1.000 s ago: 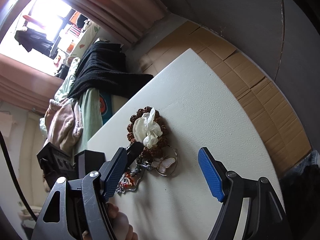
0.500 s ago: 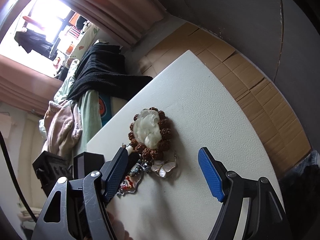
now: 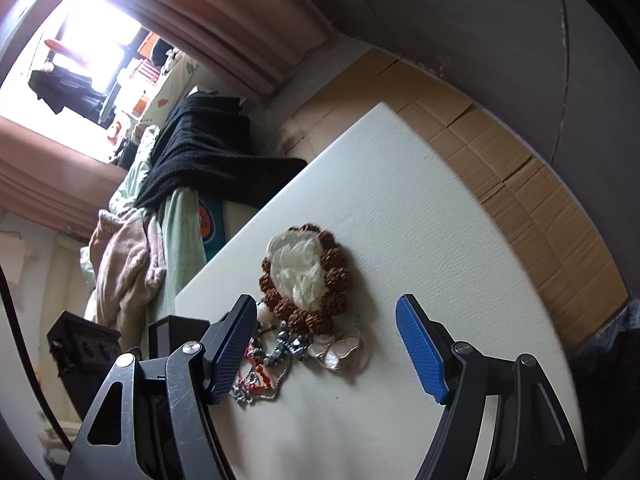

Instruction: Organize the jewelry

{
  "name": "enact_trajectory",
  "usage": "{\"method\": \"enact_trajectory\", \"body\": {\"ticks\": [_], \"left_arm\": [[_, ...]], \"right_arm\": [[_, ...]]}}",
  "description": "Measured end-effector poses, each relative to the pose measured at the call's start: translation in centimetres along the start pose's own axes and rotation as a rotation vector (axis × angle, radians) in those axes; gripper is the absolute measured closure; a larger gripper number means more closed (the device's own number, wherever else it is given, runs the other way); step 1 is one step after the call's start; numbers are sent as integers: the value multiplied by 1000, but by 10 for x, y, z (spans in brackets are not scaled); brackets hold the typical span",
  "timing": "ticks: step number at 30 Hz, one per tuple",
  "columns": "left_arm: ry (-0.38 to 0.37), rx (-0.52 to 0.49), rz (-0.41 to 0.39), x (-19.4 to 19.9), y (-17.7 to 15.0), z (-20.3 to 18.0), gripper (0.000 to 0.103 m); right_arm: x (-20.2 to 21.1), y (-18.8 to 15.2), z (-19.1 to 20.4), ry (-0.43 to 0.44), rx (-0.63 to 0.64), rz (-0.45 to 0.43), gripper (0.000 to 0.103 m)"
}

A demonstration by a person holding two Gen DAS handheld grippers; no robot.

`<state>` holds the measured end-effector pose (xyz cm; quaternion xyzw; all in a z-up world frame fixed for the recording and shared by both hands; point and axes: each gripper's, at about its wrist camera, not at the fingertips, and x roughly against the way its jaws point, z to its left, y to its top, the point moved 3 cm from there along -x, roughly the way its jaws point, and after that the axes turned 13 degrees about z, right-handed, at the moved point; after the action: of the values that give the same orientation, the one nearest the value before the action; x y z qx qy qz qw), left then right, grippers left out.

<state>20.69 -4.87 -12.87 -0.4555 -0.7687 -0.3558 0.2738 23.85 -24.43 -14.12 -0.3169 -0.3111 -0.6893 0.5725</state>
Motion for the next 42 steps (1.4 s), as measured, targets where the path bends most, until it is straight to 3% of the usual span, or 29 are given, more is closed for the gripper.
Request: {"method": "enact_trajectory", "body": {"ticks": [3,9,13,20,22,35,40,42], "left_arm": [[30,-17,11,-11,0,-6,35],[172,-54,43,-36,-8,-11,65],[251,-125,28,-41,-15,-18,65],[211,-150,88,-42,-16,-12,67],[194,-161,86,-35,-18,-14,85],[78,-174,135,5,-31,-2,85],[38,-167,134,20,-29,4,85],[32,-161,133,25,-29,7,85]], "right_arm": [[8,2,-7,5,-21,-16,29],[18,4,-17,25,-51,-32,29],[21,4,-17,37,-53,-36,29],[20,3,-14,27,-40,-29,29],[18,0,-10,17,-28,-24,29],[-14,-4,22,-20,71,21,30],[-31,-8,33,-31,104,52,42],[-40,-10,37,-35,120,74,52]]}}
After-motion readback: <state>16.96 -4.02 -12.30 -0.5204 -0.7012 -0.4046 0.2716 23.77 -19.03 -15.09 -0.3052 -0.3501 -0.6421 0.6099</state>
